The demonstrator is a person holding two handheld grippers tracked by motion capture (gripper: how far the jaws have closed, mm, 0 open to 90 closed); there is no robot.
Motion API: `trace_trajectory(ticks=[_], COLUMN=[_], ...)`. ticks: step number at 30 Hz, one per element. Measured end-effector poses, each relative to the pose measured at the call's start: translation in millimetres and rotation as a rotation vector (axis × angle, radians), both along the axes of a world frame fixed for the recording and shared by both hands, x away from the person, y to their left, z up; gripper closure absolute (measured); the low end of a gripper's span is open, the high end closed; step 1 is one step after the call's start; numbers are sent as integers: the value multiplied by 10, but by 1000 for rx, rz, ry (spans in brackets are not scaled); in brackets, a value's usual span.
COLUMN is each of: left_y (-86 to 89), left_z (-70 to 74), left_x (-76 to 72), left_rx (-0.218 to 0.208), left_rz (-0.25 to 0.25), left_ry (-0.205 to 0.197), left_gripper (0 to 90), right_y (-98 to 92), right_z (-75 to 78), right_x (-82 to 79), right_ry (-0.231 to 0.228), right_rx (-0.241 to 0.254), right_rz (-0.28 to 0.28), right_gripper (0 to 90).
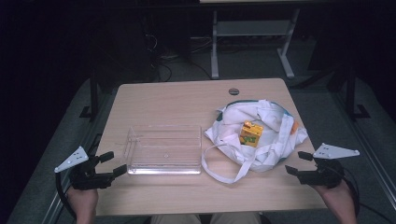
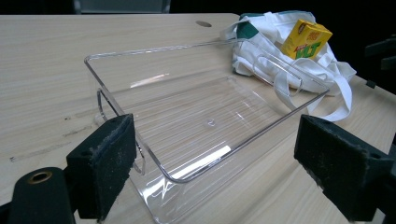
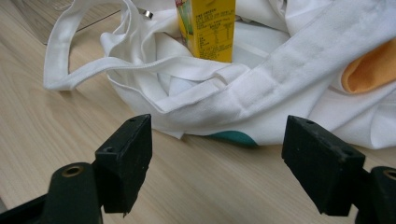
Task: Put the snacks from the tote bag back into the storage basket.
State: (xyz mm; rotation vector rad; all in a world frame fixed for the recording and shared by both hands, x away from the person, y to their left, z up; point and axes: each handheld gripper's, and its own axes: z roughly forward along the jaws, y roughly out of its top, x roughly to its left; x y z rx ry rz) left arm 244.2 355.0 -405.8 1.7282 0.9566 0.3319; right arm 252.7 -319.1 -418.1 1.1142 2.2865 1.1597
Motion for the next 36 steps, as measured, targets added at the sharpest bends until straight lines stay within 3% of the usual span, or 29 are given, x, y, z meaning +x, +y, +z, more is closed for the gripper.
trace_trajectory(ticks=[18,36], left_y=[23,52], left_z=[6,7], left_x=[-19,-26], left_rx=[3,3], left_rz=[14,22], left_ry=[-4,-6], left_gripper=[126,126], right_y=[149,259], right_z=[49,330], right_x=[105,370], right_ry=[25,21], right_rx=[-18,-44], right_rz=[42,108], right_gripper=[240,239])
